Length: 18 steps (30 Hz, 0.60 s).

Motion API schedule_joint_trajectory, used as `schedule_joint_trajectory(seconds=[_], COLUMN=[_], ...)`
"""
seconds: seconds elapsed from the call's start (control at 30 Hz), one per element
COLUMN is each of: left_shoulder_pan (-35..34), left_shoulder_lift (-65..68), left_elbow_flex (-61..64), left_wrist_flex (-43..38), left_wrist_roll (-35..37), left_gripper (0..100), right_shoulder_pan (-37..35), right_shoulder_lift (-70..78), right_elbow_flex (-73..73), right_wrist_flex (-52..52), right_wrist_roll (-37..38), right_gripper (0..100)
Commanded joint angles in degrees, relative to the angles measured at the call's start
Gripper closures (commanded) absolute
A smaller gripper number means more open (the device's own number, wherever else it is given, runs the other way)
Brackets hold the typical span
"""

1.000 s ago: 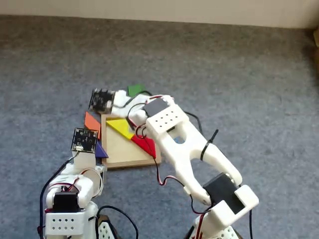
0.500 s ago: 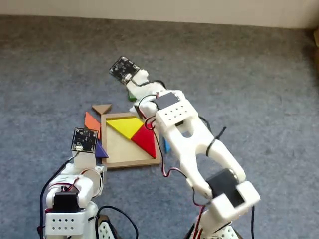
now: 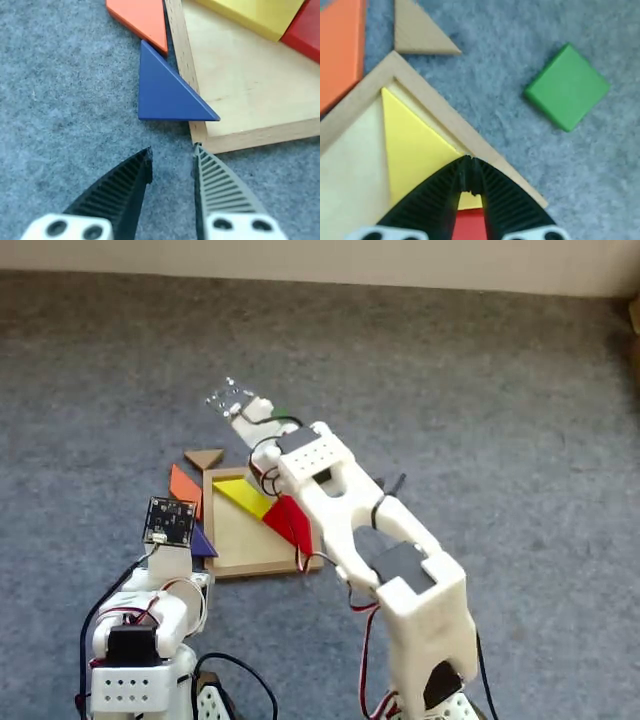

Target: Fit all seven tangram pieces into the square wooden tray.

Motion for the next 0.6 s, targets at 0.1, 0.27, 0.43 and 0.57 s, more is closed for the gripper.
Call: schedule_joint_trajectory(seconds=[0.1, 0.27, 0.43, 0.57], left_shoulder_pan=[0.7, 0.7, 0.7, 0.7], left_shoulder_lift=[-3.1, -3.1, -3.1, -3.1], left_elbow_flex=[1.2, 1.2, 1.2, 1.2], left_wrist_flex=[0.3, 0.3, 0.3, 0.3], left_wrist_roll=[-0.3, -0.3, -0.3, -0.3], left_gripper=[86, 86, 86, 86], right_shoulder_pan=[4.3, 4.2, 4.2, 4.2], right_shoulder_lift=[3.5, 2.4, -0.7, -4.6], right_elbow_flex=[-10.3, -17.6, -21.9, -22.0], right_wrist_flex=[6.7, 17.7, 26.2, 29.8], right_wrist_roll=[1.9, 2.6, 2.6, 2.6], right_gripper=[99.5, 99.5, 99.5, 99.5])
